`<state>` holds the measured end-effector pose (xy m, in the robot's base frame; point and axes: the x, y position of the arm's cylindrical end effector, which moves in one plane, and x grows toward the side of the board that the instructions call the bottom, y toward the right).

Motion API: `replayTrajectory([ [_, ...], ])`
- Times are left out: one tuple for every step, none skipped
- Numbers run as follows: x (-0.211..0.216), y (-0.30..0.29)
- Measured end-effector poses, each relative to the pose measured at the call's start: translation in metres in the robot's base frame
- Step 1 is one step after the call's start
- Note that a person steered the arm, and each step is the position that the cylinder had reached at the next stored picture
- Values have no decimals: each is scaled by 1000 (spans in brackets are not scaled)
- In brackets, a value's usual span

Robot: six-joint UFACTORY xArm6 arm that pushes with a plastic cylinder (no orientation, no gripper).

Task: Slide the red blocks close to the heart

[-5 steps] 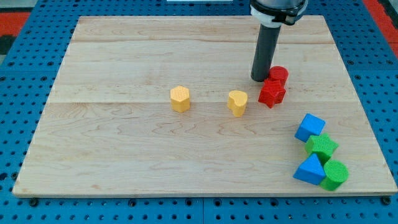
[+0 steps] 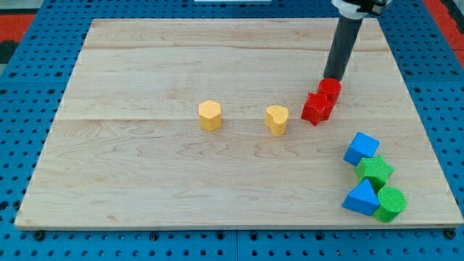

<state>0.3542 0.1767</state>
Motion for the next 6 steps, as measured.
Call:
replayTrajectory([
  [7,10],
  [24,4],
  [34,-13],
  [36,-24],
  [42,-30],
  [58,-43],
])
